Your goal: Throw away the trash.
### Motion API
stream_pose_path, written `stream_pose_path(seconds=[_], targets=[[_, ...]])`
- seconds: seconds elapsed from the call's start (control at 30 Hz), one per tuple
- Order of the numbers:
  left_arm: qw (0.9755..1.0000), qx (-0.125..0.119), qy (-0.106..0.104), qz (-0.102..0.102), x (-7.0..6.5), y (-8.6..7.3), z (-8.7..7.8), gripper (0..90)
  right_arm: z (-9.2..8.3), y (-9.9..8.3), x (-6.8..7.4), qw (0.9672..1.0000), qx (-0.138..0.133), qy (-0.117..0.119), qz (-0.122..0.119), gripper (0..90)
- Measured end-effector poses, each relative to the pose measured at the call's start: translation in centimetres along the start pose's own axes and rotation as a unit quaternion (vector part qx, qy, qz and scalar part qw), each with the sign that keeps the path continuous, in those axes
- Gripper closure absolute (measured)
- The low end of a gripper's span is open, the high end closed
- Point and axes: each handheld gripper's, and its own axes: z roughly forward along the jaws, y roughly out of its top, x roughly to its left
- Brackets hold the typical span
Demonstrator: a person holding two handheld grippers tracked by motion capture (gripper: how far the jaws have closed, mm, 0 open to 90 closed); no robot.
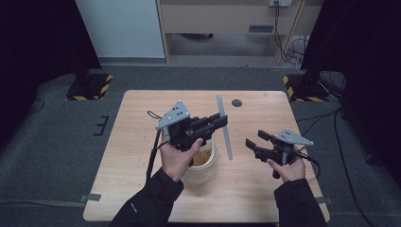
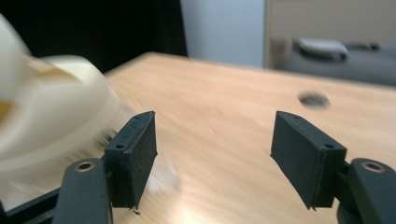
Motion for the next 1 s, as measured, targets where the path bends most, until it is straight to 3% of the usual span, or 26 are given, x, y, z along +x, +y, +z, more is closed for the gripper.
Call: stream_pose_path(seconds=[0.13,0.3,0.33,0.37,0.4,0.47,0.5,0.63,1.0], targets=[[1.0000,-0.007,-0.003,0.002,-0.1,0.1,-0.9,80.2,0.5,-1.6,-1.2,0.9992,0.027,-0.026,0.018,25.6],[0.9998,-0.018,-0.001,0.010,-0.3,0.6,-2.5,80.2,0.9,-3.0,-2.2,0.9968,0.061,-0.050,0.016,23.5],[0.9996,-0.021,0.004,0.016,-0.3,0.7,-3.2,80.2,1.1,-3.7,-2.6,0.9944,0.083,-0.064,0.010,22.8],[0.9996,-0.021,0.004,0.016,-0.3,0.7,-3.2,80.2,1.1,-3.7,-2.6,0.9944,0.083,-0.064,0.010,22.8],[0.9996,-0.022,0.005,0.017,-0.3,0.7,-3.6,80.2,1.2,-4.3,-3.0,0.9917,0.105,-0.075,0.002,21.3],[0.9995,-0.023,0.009,0.018,-0.2,0.7,-4.2,80.1,1.3,-4.6,-3.2,0.9904,0.113,-0.079,-0.003,20.4],[0.9995,-0.023,0.011,0.020,-0.1,0.7,-4.5,80.1,1.5,-5.1,-3.4,0.9873,0.131,-0.089,-0.010,18.5],[0.9989,-0.023,0.026,0.031,0.2,0.6,-5.7,80.1,2.0,-6.0,-3.9,0.9800,0.167,-0.104,-0.029,17.4],[0.9980,-0.023,0.048,0.035,1.1,0.2,-7.2,80.1,2.1,-6.9,-4.4,0.9737,0.197,-0.111,-0.026,14.2]])
